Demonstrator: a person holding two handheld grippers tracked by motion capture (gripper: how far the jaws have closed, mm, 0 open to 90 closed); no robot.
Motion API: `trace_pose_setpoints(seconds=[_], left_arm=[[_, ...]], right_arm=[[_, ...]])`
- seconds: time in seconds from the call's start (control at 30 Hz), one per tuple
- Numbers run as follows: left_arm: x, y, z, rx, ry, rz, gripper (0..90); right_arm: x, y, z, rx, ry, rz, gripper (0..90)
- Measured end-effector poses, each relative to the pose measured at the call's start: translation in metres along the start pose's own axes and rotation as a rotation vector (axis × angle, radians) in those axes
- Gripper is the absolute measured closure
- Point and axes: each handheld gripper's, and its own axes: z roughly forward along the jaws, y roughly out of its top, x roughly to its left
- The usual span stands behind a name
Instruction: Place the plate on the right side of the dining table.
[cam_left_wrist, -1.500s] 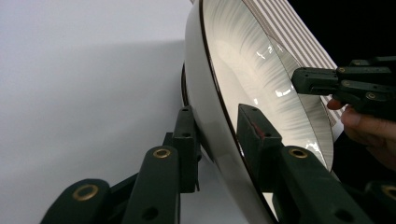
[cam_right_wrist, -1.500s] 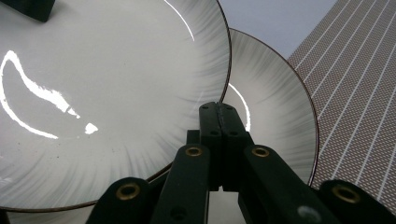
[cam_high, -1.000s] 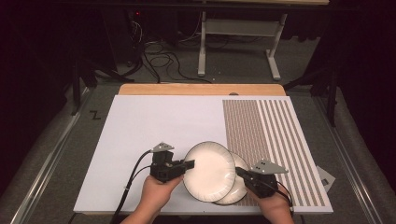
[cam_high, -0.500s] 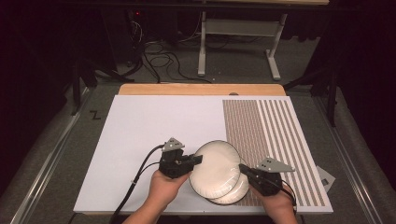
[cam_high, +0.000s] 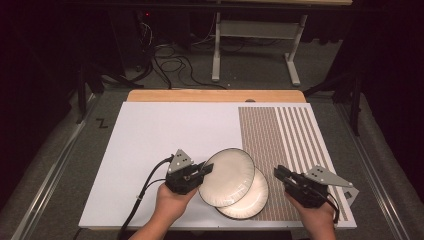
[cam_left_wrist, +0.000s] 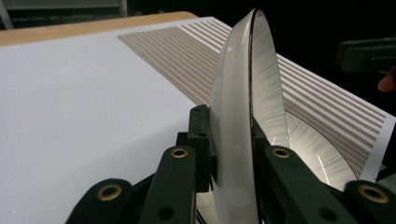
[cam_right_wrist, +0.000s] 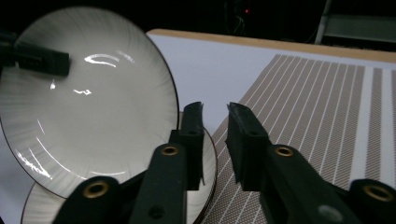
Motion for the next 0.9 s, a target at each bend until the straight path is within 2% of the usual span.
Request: trace_pose_setpoints(seconds=[0.1, 0.2, 0.23, 0.27, 0.3, 0.33, 0.37, 0.4, 0.47, 0.5, 0.63, 0.9], left_arm=[[-0.002, -0.002, -0.001, -0.018, 0.003, 0.018, 80.1], [0.0, -0.004, -0.002, -0.03, -0.007, 0.013, 80.1], [0.002, -0.005, -0.002, -0.033, -0.009, 0.01, 80.1], [0.003, -0.006, -0.003, -0.038, -0.01, 0.002, 80.0], [0.003, -0.006, -0.003, -0.038, -0.01, 0.002, 80.0], [0.003, -0.007, -0.004, -0.041, -0.012, 0.005, 80.0], [0.003, -0.007, -0.005, -0.045, -0.011, 0.005, 80.0], [0.003, -0.007, -0.006, -0.049, -0.011, 0.008, 80.0], [0.002, -0.008, -0.007, -0.051, -0.009, 0.016, 80.0], [0.002, -0.008, -0.008, -0.054, -0.008, 0.017, 80.0], [0.002, -0.008, -0.008, -0.054, -0.008, 0.016, 79.9], [0.002, -0.008, -0.008, -0.058, -0.013, 0.02, 79.9]], right_arm=[[-0.004, 0.003, -0.011, -0.039, 0.014, 0.02, 55.8], [-0.006, -0.001, -0.018, -0.048, 0.012, 0.016, 42.9], [-0.006, -0.001, -0.018, -0.048, 0.012, 0.016, 42.9], [-0.008, -0.003, -0.021, -0.057, -0.002, 0.011, 33.2], [-0.009, -0.004, -0.023, -0.062, 0.001, 0.015, 28.8], [-0.009, -0.004, -0.023, -0.062, 0.001, 0.015, 28.8], [-0.011, -0.006, -0.027, -0.062, 0.004, 0.02, 21.7], [-0.011, -0.006, -0.027, -0.062, 0.004, 0.02, 21.7], [-0.011, -0.007, -0.029, -0.06, -0.011, 0.02, 12.4], [-0.013, -0.007, -0.029, -0.054, 0.0, 0.029, 2.3], [-0.012, -0.006, -0.027, -0.042, -0.005, 0.036, 0.3], [-0.005, -0.005, -0.022, -0.041, -0.002, 0.012, 0.3]])
